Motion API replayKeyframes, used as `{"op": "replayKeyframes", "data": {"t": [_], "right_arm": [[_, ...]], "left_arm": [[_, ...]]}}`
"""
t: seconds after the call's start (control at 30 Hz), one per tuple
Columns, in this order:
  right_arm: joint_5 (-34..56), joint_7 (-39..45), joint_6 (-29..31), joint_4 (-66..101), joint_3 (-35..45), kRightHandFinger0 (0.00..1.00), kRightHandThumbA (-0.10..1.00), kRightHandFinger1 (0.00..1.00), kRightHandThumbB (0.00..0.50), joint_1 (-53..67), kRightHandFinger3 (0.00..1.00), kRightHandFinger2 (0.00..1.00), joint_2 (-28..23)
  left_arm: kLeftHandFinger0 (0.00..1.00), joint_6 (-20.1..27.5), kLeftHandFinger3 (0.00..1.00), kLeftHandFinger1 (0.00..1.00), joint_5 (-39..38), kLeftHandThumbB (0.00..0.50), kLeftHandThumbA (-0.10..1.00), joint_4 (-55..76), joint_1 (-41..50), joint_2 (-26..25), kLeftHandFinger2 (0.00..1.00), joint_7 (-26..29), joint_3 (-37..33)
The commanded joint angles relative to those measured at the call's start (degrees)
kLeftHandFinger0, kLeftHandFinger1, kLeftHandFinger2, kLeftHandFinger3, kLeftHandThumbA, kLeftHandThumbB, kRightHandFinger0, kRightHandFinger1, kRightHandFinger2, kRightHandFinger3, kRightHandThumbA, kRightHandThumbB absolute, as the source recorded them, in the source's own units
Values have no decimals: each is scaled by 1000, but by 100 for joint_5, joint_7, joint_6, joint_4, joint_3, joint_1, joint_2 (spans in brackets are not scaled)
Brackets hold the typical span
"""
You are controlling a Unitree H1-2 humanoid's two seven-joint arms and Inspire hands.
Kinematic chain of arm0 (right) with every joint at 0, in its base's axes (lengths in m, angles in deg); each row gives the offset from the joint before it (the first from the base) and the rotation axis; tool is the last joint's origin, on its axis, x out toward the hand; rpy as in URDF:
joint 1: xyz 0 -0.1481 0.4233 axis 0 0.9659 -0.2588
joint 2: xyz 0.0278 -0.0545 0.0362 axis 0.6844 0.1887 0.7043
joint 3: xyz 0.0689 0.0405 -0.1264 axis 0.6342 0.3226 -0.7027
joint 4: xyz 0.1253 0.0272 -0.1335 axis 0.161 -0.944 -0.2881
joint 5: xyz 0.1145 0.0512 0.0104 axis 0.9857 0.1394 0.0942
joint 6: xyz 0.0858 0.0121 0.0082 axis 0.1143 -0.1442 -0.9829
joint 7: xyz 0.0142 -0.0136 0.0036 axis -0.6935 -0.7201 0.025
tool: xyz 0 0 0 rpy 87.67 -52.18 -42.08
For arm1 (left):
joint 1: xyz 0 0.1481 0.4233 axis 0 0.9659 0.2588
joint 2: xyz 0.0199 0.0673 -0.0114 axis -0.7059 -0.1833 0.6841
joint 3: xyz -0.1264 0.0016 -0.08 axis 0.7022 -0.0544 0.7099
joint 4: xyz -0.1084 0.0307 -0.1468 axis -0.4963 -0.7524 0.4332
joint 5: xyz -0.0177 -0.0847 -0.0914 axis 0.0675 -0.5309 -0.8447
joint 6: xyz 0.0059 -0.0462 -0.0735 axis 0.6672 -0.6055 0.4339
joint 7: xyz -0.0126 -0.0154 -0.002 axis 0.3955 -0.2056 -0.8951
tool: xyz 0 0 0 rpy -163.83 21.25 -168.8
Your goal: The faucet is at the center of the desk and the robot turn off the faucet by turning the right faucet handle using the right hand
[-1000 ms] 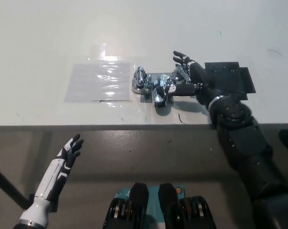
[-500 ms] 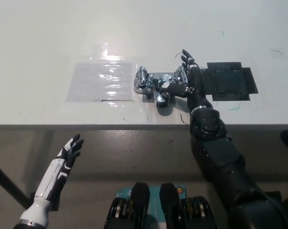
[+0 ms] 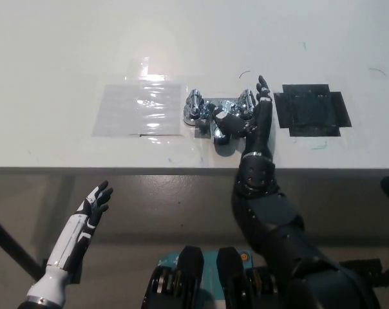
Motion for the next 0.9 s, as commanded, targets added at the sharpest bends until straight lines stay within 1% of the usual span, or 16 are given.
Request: {"op": "replayKeyframes", "data": {"t": [0.0, 0.07, 0.13, 0.27, 0.3, 0.33, 0.4, 0.43, 0.5, 0.53, 0.63, 0.7, 0.73, 0.77, 0.83, 0.87], "right_arm": [[-311, -1924, 1055, 59, 32, 1000, 1000, 1000, 155, -924, 1000, 1000, 694], [-247, -1756, 1056, 330, 46, 1000, 1000, 1000, 158, -823, 1000, 1000, 676], [-181, -1471, 1056, 524, 22, 1000, 1000, 1000, 158, -731, 1000, 1000, 637], [181, -613, 881, 1642, 57, 1000, 1000, 1000, 244, -243, 1000, 1000, 540], [223, -496, 881, 1867, 40, 1000, 1000, 1000, 248, -139, 1000, 1000, 518], [295, -290, 888, 2345, -2, 1000, 1000, 1000, 269, 72, 1000, 1000, 474], [259, -148, 824, 3209, -94, 1000, 1000, 1000, 333, 406, 1000, 1000, 401], [107, -217, 819, 3616, -133, 1000, 1000, 1000, 348, 550, 1000, 1000, 377], [-109, -291, 823, 4084, -178, 1000, 1000, 1000, 364, 714, 1000, 1000, 342], [-231, -279, 842, 4521, -217, 1000, 1000, 1000, 355, 865, 1000, 1000, 311], [-475, -244, 812, 5574, -263, 1000, 1000, 1000, 363, 1221, 1000, 1000, 261], [-575, -238, 867, 5954, -266, 1000, 1000, 1000, 349, 1355, 1000, 1000, 241], [-794, -294, 981, 6160, -251, 1000, 1000, 1000, 314, 1433, 1000, 1000, 193], [-904, -323, 1015, 6263, -239, 1000, 1000, 1000, 306, 1472, 1000, 1000, 168], [-1184, -407, 817, 6690, -196, 1000, 1000, 1000, 337, 1617, 1000, 1000, 157], [-1158, -239, 659, 7064, -256, 1000, 1000, 1000, 365, 1785, 1000, 1000, 104]], "left_arm": [[1000, 118, 1000, 1000, -95, 414, 1000, 232, -122, -165, 1000, -155, 23], [1000, 72, 1000, 1000, -104, 424, 1000, 247, -130, -160, 1000, -161, 20], [1000, 87, 1000, 1000, -93, 412, 1000, 239, -148, -170, 1000, -162, 19], [1000, 101, 1000, 1000, -95, 412, 1000, 243, -161, -222, 1000, -169, 40], [1000, 103, 1000, 1000, -97, 412, 1000, 236, -164, -224, 1000, -169, 43], [1000, 90, 1000, 1000, -107, 413, 1000, 234, -171, -226, 1000, -170, 51], [1000, 80, 1000, 1000, -120, 416, 1000, 236, -182, -232, 1000, -180, 59], [1000, 80, 1000, 1000, -127, 413, 1000, 239, -178, -238, 1000, -187, 65], [1000, 83, 1000, 1000, -126, 409, 1000, 242, -169, -237, 1000, -186, 72], [1000, 89, 1000, 1000, -125, 408, 1000, 238, -161, -231, 1000, -179, 78], [1000, 119, 1000, 1000, -127, 396, 1000, 214, -140, -230, 1000, -175, 83], [1000, 113, 1000, 1000, -133, 403, 1000, 206, -133, -226, 1000, -175, 83], [1000, 78, 1000, 1000, -124, 406, 1000, 227, -119, -227, 1000, -179, 79], [1000, 84, 1000, 1000, -125, 405, 1000, 226, -119, -229, 1000, -183, 76], [1000, 134, 1000, 1000, -143, 402, 1000, 194, -124, -217, 1000, -193, 66], [1000, 119, 1000, 1000, -141, 410, 1000, 192, -132, -209, 1000, -188, 65]]}}
